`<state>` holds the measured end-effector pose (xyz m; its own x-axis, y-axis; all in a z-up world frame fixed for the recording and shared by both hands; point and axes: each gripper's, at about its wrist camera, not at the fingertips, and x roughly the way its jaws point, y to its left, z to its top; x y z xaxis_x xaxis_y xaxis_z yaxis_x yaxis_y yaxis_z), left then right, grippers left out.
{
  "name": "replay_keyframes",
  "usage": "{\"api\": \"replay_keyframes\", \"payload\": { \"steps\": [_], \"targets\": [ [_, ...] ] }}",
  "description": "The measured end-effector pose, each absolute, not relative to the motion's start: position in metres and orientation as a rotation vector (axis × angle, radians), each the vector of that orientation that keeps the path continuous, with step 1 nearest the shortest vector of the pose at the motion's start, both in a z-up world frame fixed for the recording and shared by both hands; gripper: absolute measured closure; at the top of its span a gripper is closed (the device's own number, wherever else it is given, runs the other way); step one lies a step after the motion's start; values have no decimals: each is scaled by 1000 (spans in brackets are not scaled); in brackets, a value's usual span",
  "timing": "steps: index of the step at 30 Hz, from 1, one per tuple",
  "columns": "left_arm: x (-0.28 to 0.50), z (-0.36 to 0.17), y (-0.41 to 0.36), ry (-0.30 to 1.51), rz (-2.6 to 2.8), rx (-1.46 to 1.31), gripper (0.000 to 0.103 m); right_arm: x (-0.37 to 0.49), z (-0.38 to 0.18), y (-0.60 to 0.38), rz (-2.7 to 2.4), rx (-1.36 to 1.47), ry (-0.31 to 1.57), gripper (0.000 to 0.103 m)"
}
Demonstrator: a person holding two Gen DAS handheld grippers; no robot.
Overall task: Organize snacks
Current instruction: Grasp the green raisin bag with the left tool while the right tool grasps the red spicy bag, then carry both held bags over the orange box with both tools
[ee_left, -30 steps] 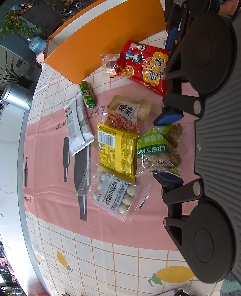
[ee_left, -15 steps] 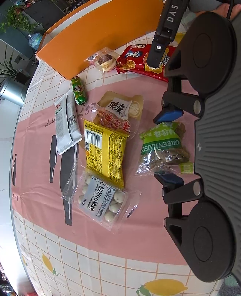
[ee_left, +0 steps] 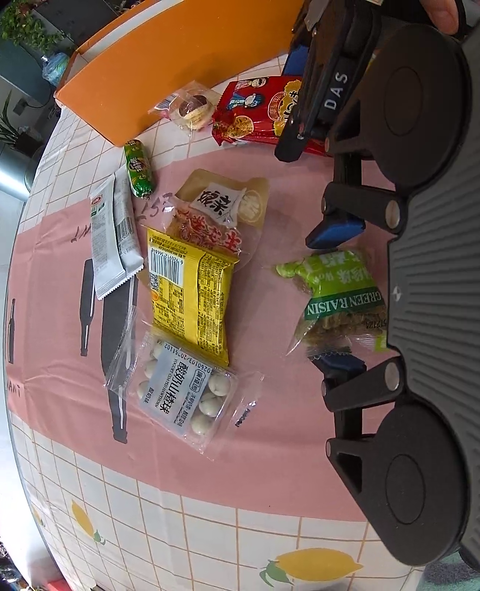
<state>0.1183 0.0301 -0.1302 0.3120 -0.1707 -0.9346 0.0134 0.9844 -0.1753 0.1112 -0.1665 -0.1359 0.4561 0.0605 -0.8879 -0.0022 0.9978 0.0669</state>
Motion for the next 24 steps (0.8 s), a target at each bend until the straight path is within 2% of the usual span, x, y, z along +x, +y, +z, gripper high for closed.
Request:
{"api": "replay_keyframes", "payload": {
  "steps": [6,15,24],
  "targets": [
    [117,-128,31,1233,-132,-147,43,108,-134,-166,48,11,1088,36],
    [112,-105,25,1205,-144,-142,44,97,-116,-173,89,40,1103,37],
    [98,-61,11,1114,-166,-122,44,75,-63,-190,207,56,1033,37]
  ]
}}
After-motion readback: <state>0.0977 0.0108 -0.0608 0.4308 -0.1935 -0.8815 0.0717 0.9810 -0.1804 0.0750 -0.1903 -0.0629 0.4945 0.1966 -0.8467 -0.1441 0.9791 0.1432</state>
